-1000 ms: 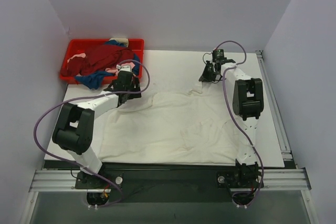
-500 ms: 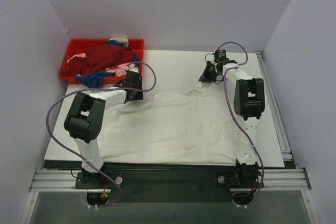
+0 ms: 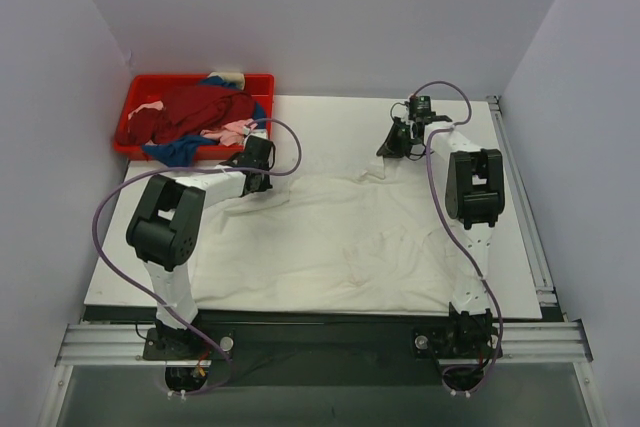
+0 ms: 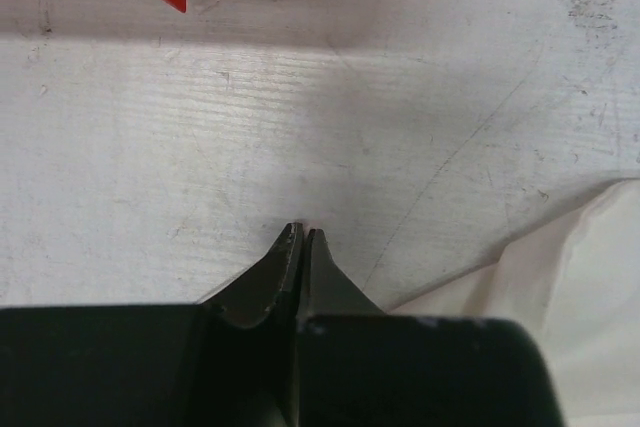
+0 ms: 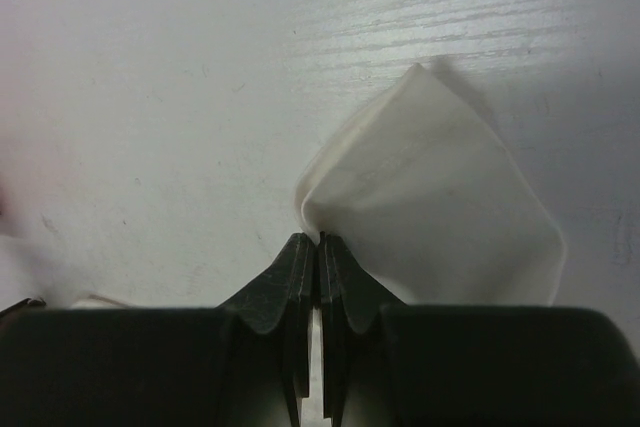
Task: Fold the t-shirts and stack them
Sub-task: Grap the side of the flattened tshirt furthest away from the robot with both arms
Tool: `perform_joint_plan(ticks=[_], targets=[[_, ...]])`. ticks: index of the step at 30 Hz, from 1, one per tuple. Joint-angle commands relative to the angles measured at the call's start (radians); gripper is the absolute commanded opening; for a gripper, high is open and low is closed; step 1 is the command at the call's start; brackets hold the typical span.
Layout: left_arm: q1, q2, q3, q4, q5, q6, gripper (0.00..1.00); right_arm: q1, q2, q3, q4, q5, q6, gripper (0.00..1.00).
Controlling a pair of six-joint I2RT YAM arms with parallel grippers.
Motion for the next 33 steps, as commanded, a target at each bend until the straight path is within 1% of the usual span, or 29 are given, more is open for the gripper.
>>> perform_joint_plan(ticks=[1, 5, 8, 12, 16, 23, 30, 33], targets=[[-0.002, 0.002, 0.04, -0.019, -0.036, -0.004, 0.0, -0.006, -0.061, -0.02, -0.019, -0.025, -0.001, 0.0], [0.003, -0.041, 0.037, -0.025, -0.088, 0.003, 0.0, -0.007, -0.109, -0.034, -0.019, -0.032, 0.003, 0.0], [0.013, -0.102, 0.015, -0.015, -0.128, 0.005, 0.0, -0.007, -0.153, -0.052, -0.019, -0.022, 0.003, 0.0], [0.026, -0.199, -0.029, 0.03, -0.153, 0.012, 0.0, -0.007, -0.216, -0.086, -0.016, -0.009, 0.002, 0.0], [0.043, -0.247, -0.054, 0.042, -0.159, 0.023, 0.0, -0.007, -0.271, -0.1, -0.018, 0.002, -0.001, 0.0], [0.058, -0.254, -0.046, 0.034, -0.171, 0.032, 0.0, -0.015, -0.307, -0.101, -0.019, 0.024, 0.006, 0.0], [0.102, -0.242, 0.007, 0.022, -0.159, 0.048, 0.0, -0.035, -0.276, 0.0, -0.051, 0.007, 0.014, 0.0], [0.116, -0.218, 0.047, 0.036, -0.162, 0.086, 0.0, -0.038, -0.264, 0.049, -0.068, -0.015, 0.02, 0.0]])
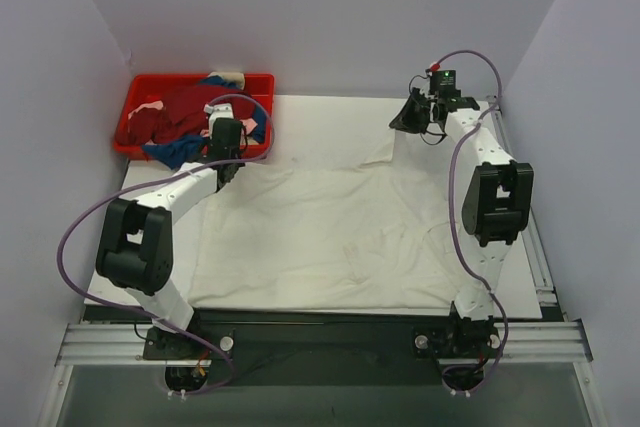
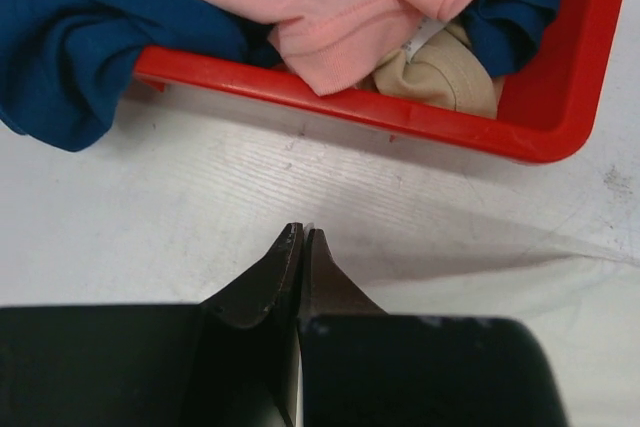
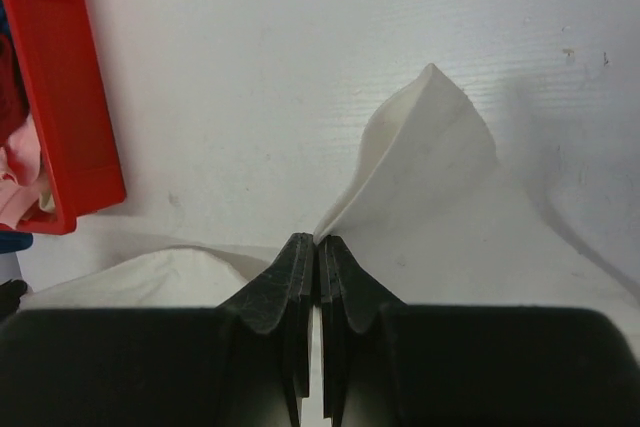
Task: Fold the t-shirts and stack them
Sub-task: Grap the side of the flattened tshirt furthest away from the robot with both arms, then fold the other side of the tshirt into a rectangle
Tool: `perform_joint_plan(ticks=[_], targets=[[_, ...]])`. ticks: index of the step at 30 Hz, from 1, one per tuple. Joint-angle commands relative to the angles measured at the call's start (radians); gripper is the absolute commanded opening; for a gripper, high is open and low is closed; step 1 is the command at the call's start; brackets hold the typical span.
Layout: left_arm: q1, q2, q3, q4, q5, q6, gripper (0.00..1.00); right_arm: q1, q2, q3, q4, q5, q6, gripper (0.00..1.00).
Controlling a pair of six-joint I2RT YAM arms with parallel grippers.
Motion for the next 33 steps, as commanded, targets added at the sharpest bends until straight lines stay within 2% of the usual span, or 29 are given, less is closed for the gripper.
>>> perform_joint_plan(ticks=[1, 7, 15, 22, 33], targets=[[0.017, 0.023, 0.098, 0.024, -0.027, 0.057, 0.0, -0.007, -0.01, 0.083, -0.018, -0.023, 0.015, 0.0], [0.02, 0.008, 0.096, 0.001, -0.093, 0.077, 0.0, -0.007, -0.093, 0.03, -0.021, -0.013, 0.015, 0.0], [0.018, -0.075, -0.02, 0.007, -0.092, 0.056, 0.0, 0.008, -0.304, -0.281, 0.002, 0.033, -0.008, 0.0], [0.018, -0.144, -0.116, -0.038, -0.093, 0.008, 0.0, 0.037, -0.559, -0.533, -0.002, 0.082, -0.027, 0.0], [0.017, -0.281, -0.26, -0.096, -0.107, -0.052, 0.0, 0.111, -0.827, -0.779, -0.073, 0.191, -0.025, 0.0]])
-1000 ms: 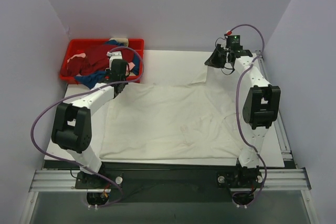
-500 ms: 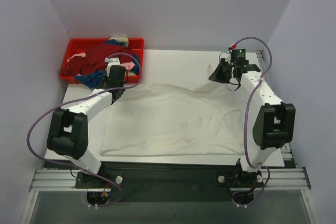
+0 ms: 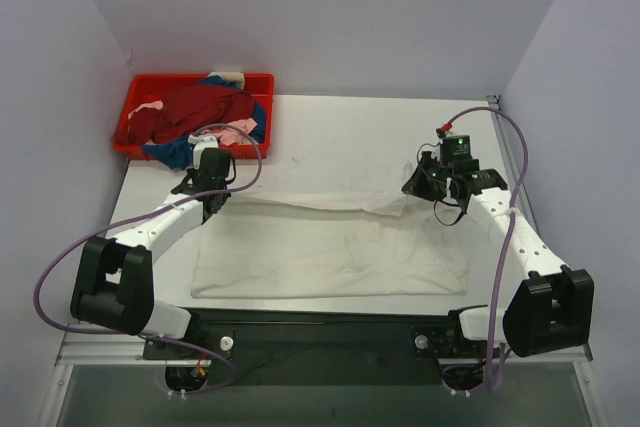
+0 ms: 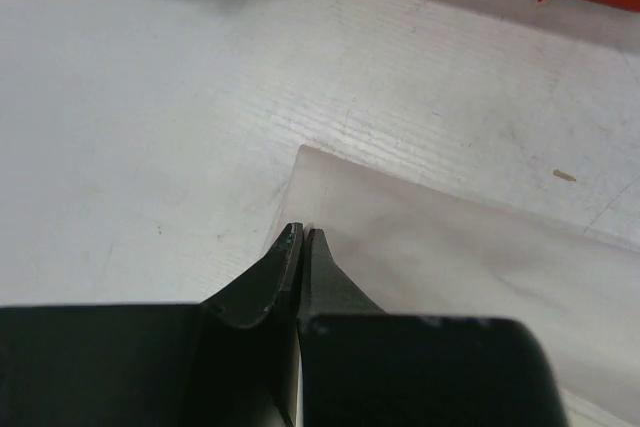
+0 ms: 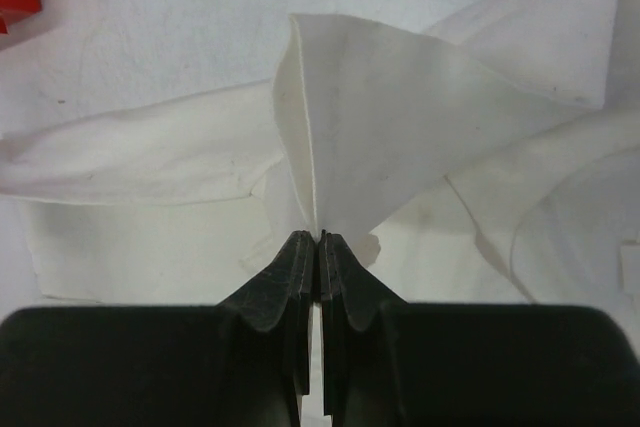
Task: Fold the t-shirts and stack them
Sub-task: Fold the other side of the tshirt into a rectangle
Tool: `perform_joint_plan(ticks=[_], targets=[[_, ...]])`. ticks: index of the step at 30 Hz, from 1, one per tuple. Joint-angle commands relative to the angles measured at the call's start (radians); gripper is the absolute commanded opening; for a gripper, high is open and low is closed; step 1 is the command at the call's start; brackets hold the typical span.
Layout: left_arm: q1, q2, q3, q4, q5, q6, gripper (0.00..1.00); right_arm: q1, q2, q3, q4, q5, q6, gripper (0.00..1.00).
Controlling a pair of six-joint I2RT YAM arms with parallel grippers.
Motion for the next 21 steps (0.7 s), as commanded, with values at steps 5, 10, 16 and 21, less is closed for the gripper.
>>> perform_joint_plan(ticks=[5, 10, 16, 21], targets=[[0.0, -0.134, -0.086, -0.054, -0.031, -0.049, 0.0, 0.078, -0.164, -0.083, -0.092, 0.109, 0.004, 0.0], [-0.014, -0.212, -0.138, -0.074, -0.026, -0.072, 0.0, 0.103, -0.253, -0.142, -0.119, 0.143, 0.014, 0.0], [-0.023, -0.297, -0.204, -0.123, -0.035, -0.112, 0.0, 0.124, -0.325, -0.214, -0.142, 0.157, 0.027, 0.0], [-0.029, -0.383, -0.235, -0.183, -0.058, -0.164, 0.0, 0.149, -0.356, -0.269, -0.144, 0.159, 0.036, 0.0]])
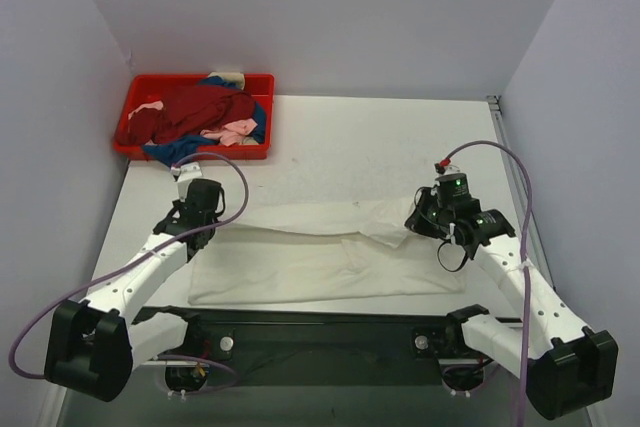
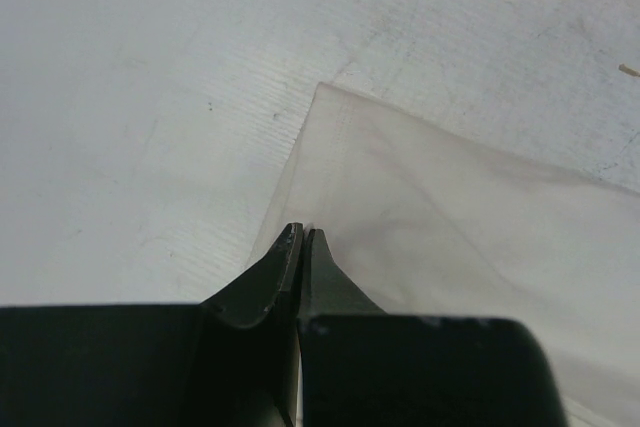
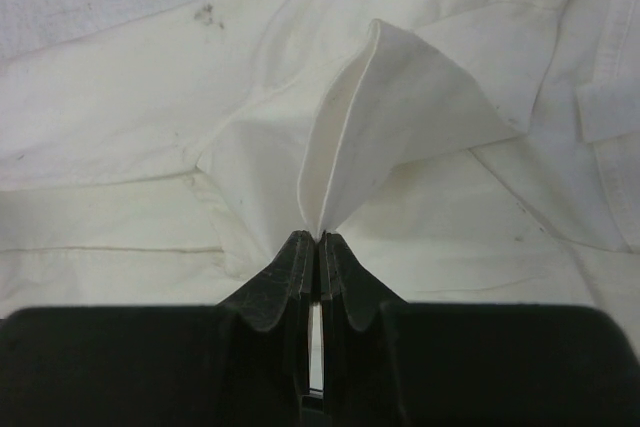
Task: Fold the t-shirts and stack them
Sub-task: Fold the other side of the tshirt into a rectangle
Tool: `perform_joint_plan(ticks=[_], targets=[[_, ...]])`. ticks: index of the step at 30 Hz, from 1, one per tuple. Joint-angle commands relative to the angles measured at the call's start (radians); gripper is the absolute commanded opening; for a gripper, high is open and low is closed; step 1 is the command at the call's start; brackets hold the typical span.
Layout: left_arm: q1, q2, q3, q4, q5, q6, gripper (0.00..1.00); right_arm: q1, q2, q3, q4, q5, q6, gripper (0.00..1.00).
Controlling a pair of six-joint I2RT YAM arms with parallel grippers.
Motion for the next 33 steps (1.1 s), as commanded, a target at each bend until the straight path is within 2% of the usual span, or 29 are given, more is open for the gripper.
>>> perform_joint_plan(ticks=[1, 4, 7, 8, 9, 11, 12, 15, 17, 23, 28, 33], targets=[[-0.006, -0.095, -0.019, -0.057, -0.044, -0.048, 0.0, 0.021, -0.031, -0.035, -0.027, 0.024, 0.015, 0.0], [-0.009, -0.15, -0.037, -0.092, -0.052, -0.084, 0.0, 0.035, -0.059, -0.073, -0.027, 0.024, 0.018, 0.0], [-0.018, -0.193, -0.039, -0.146, -0.055, -0.122, 0.26, 0.048, -0.089, -0.101, -0.034, 0.012, 0.024, 0.03], [-0.026, -0.207, -0.039, -0.161, -0.067, -0.139, 0.52, 0.053, -0.097, -0.105, -0.038, 0.009, 0.022, 0.1], [-0.047, -0.221, -0.041, -0.178, -0.073, -0.168, 0.61, 0.061, -0.112, -0.112, -0.042, 0.004, 0.024, 0.26], [-0.075, -0.276, -0.036, -0.224, -0.113, -0.192, 0.77, 0.084, -0.129, -0.115, -0.056, 0.006, 0.03, 0.37], [-0.093, -0.296, -0.034, -0.237, -0.128, -0.215, 0.82, 0.093, -0.146, -0.113, -0.064, 0.012, 0.032, 0.43], [-0.157, -0.367, -0.013, -0.267, -0.164, -0.225, 0.84, 0.133, -0.172, -0.11, -0.077, 0.027, 0.042, 0.47], [-0.18, -0.387, -0.008, -0.238, -0.139, -0.203, 0.84, 0.168, -0.175, -0.104, -0.073, 0.036, 0.049, 0.48], [-0.181, -0.271, -0.027, -0.041, 0.035, -0.088, 0.87, 0.292, -0.119, -0.113, 0.033, 0.029, 0.056, 0.45], [-0.176, -0.148, -0.013, 0.041, 0.072, -0.039, 0.89, 0.429, 0.029, -0.102, 0.134, 0.024, 0.068, 0.44], [-0.132, -0.115, -0.019, 0.098, 0.105, 0.016, 0.92, 0.472, 0.203, -0.078, 0.18, 0.035, 0.079, 0.44]])
